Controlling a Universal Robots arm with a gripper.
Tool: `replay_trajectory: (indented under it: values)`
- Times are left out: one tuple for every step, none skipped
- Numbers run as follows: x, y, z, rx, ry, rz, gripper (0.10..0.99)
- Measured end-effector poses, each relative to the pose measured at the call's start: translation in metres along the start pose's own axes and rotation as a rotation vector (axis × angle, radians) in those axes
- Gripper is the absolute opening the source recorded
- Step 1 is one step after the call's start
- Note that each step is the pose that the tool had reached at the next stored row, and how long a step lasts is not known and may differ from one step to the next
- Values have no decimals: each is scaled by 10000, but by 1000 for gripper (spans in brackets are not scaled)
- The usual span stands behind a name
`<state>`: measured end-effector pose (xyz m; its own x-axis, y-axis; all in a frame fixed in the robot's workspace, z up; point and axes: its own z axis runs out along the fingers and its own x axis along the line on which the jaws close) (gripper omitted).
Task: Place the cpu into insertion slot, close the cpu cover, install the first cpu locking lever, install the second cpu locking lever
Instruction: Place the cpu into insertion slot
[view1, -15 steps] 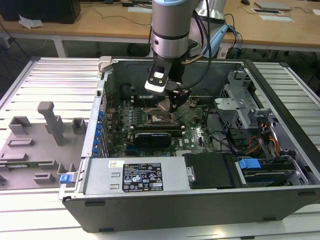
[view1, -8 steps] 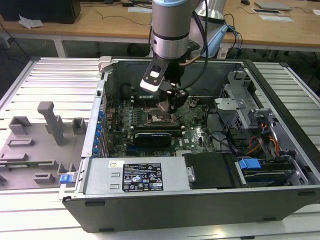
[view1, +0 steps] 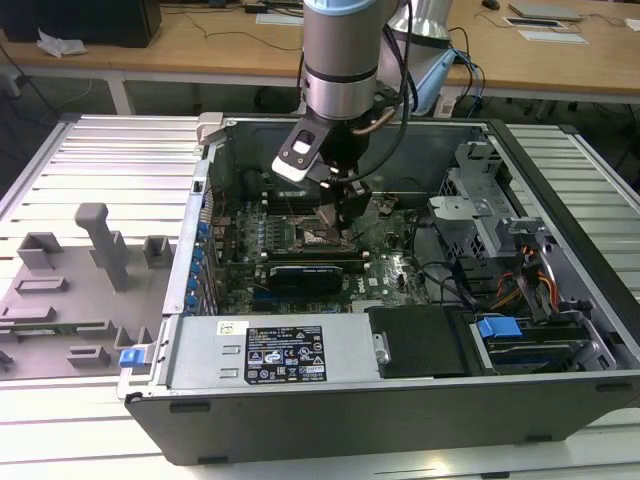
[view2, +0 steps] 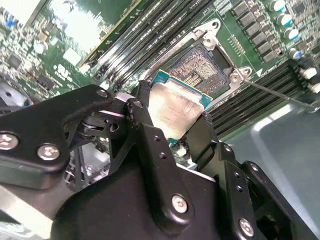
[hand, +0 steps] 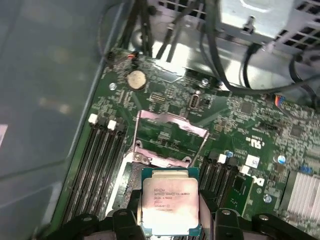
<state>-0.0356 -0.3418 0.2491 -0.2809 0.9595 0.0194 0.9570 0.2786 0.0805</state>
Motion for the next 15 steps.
replay_trajectory:
  values:
    - [0, -1, 9, -8, -37, 451, 541]
    - [0, -1, 15, -13, -55, 677, 541]
    - [0, -2, 20, -17, -68, 845, 541]
    - [-1, -2, 30, -22, -91, 1130, 541]
    - [-1, -3, 43, -26, -111, 1361, 541]
    - [1, -4, 54, -28, -120, 1485, 541]
    - [3, -5, 60, -28, -125, 1544, 541]
    - [11, -5, 78, -30, -135, 1653, 541]
    - [23, -8, 99, -34, -142, 1754, 541]
    - [31, -16, 117, -36, -150, 1858, 541]
    - [33, -21, 125, -38, -156, 1936, 541]
    - [35, -26, 132, -39, -163, 2009, 541]
    - [39, -36, 145, -41, -173, 2141, 541]
    - [48, -47, 156, -43, -181, 2240, 541]
    - [56, -57, 167, -44, -188, 2323, 541]
